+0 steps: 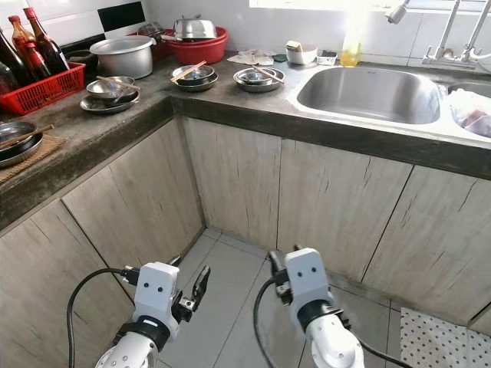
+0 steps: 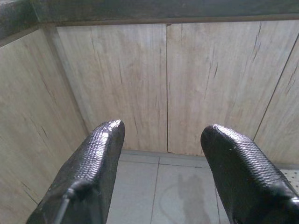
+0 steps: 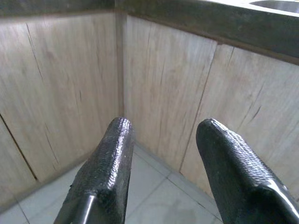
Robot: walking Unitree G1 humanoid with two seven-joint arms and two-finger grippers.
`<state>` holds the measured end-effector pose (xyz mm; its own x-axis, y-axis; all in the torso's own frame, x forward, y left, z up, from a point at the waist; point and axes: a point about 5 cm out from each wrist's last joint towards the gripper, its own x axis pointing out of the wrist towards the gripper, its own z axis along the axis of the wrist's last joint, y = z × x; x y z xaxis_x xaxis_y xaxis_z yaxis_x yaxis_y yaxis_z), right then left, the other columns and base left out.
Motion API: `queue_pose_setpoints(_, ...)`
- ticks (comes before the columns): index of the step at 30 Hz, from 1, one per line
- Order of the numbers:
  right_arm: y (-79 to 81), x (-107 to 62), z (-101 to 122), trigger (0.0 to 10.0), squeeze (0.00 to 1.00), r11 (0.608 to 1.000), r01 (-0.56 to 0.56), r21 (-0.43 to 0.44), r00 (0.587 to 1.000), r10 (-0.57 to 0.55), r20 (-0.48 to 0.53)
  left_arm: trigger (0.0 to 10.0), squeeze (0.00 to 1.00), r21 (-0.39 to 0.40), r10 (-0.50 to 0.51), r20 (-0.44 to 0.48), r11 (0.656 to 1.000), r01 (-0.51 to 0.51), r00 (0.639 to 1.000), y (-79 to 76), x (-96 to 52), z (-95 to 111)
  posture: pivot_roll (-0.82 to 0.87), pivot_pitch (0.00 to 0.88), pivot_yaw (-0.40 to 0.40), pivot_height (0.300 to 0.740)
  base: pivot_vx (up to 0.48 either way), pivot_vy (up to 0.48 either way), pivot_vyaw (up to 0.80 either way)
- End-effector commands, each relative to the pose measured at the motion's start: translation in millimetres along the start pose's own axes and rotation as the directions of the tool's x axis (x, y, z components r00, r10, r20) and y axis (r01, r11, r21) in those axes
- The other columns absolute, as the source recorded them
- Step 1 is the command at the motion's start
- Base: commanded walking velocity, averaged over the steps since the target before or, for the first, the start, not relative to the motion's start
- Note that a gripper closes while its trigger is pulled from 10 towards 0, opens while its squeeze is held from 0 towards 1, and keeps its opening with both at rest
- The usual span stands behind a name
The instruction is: Kitchen organization
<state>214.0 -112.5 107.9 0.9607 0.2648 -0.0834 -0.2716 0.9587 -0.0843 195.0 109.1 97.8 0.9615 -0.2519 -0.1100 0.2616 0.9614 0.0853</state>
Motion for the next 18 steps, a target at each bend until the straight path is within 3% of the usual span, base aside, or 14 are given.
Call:
queue_pose_setpoints(1, -1.3, 0.2, 5.3, 10.0, 0.0, 1.0, -0.001, 0.012, 0.999, 0.001, 0.037, 10.0, 0.0, -0.01, 0.016, 0.023, 1.0, -0.015, 1.0, 1.6, -1.4, 4.0, 0.09, 0.0, -0.01, 0.74, 0.0, 0.0, 0.0)
queue_pose_setpoints(13, 1.8, 0.7, 2.6, 10.0, 0.0, 0.997, -0.048, 0.055, 0.998, 0.046, 0.035, 10.0, 0.0, -0.081, 0.047, 0.004, 0.996, -0.047, 0.999, 7.5, 2.8, 0.8, 0.1, 0.0, -0.007, 0.74, 0.0, 0.0, 0.0)
queue_pose_setpoints(18, -0.7, 0.9, 3.1, 10.0, 0.0, 0.997, -0.036, 0.064, 0.999, 0.033, 0.033, 10.0, 0.0, -0.076, 0.035, 0.014, 0.996, -0.034, 0.999, 5.2, 3.8, 2.5, 0.1, 0.0, -0.015, 0.74, 0.0, 0.0, 0.0)
